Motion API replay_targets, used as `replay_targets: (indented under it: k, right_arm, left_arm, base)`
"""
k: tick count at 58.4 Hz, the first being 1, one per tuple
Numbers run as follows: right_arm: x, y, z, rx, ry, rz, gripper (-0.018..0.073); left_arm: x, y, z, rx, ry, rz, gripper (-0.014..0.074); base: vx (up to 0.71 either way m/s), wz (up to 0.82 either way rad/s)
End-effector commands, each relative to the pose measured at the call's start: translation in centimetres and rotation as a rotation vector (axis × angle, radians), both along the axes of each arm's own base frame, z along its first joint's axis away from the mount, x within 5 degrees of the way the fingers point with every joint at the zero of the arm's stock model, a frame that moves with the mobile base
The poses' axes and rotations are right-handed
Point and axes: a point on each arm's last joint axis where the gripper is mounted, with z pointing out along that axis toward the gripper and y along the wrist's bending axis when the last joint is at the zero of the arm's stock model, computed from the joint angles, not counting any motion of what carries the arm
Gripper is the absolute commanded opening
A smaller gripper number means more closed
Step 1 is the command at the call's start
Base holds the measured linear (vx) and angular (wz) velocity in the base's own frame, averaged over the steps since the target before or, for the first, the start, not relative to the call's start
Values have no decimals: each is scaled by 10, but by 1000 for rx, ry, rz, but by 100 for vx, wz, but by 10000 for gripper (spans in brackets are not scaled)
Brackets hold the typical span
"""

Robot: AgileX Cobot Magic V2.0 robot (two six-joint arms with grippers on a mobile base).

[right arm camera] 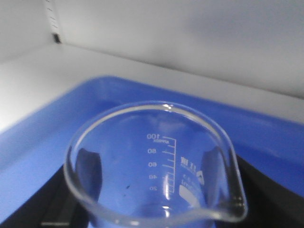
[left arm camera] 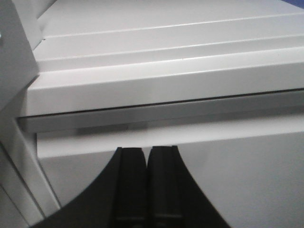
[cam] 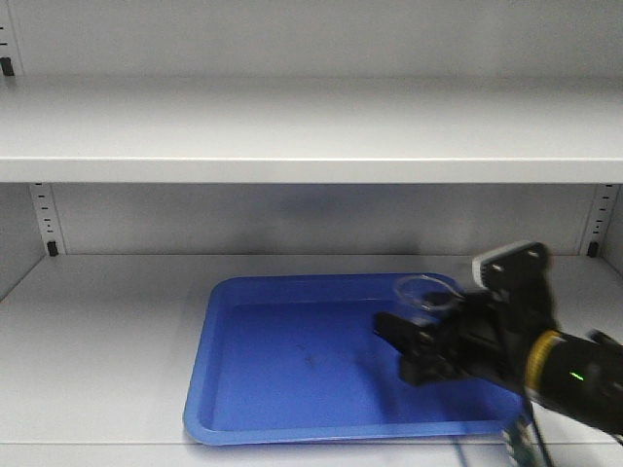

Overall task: Pick beaker and place in left cabinet
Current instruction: 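Extend the right gripper over the blue tray and lower the beaker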

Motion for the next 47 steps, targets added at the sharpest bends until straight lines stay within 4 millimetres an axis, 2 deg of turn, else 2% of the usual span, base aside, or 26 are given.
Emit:
replay_targets:
  k: [1,7,13,25,33,47]
  right_arm:
    - [24,13,17,111,-108,98,-3]
    - [51,26,-2,139,-121,178,-3]
    - [68,33,-14,158,-140,225,-1]
    - [77,34,-18,80,-199,224,55]
    - [75,35,-20,7,-257,255,162]
    - [74,36,-21,-12,-262,273,484]
  left_arm:
    - [1,-1,11,-15,-95,-11,4]
    - [1,-1,11,-15,-95,-11,4]
    - [1,-1,11,-15,-95,-11,4]
    - [1,-1,11,-15,-95,-11,4]
    - [1,-1,11,-15,-95,-11,4]
    - [1,-1,11,-15,-95,-11,4]
  base:
    - [0,0]
    - [0,0]
    - [0,0]
    - [0,0]
    - [0,0]
    - [0,0]
